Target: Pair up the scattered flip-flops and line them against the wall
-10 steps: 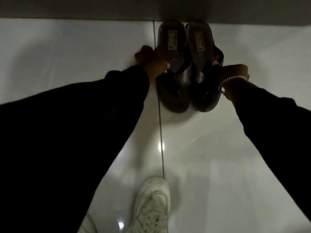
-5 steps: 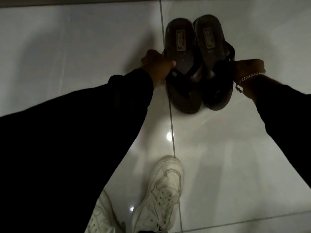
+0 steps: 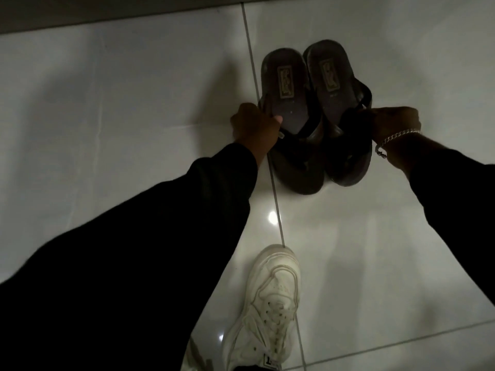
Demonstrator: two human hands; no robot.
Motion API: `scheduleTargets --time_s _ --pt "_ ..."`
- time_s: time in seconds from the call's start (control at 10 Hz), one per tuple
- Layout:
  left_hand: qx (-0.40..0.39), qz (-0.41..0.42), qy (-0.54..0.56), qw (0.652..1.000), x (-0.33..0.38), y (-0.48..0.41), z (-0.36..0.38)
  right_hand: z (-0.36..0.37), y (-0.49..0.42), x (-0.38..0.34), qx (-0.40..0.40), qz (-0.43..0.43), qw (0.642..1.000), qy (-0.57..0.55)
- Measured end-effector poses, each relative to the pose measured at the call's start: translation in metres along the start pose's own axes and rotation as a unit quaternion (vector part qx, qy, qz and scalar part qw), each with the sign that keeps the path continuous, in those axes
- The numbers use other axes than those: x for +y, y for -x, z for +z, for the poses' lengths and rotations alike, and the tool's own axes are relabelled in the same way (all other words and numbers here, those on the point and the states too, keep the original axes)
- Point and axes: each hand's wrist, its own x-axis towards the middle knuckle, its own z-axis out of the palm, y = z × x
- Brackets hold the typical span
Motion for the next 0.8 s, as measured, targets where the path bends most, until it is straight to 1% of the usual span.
scheduleTargets --time_s 0.1,0.4,0.5,0.6,0.7,0.8 --pt "0.001 0.001 -0.019 1.000 -0.006 0.006 0.001 0.000 0.006 0.004 -0.006 -0.004 1.000 -0.004" --pt "0.008 -0.002 -0.025 1.000 -0.014 0.020 0.003 -0.004 0.012 0.016 -0.017 -0.018 1.000 -0.001" --pt "0.010 0.007 -0.022 1.000 -0.018 0.019 0.003 -0.002 0.014 0.020 -0.010 -0.023 1.000 0.003" --pt "0.013 0.037 -0.041 0.998 -0.019 0.022 0.005 -0.002 0.014 0.022 -0.008 -0.022 1.000 0.010" --pt "-0.008 0.038 -0.048 0.998 -0.015 0.028 -0.004 -0.003 0.019 0.018 -0.019 -0.012 0.999 0.027" --pt "0.011 0.035 -0.047 0.998 -0.011 0.037 -0.019 -0.001 0.031 0.017 0.009 -0.013 0.999 0.030"
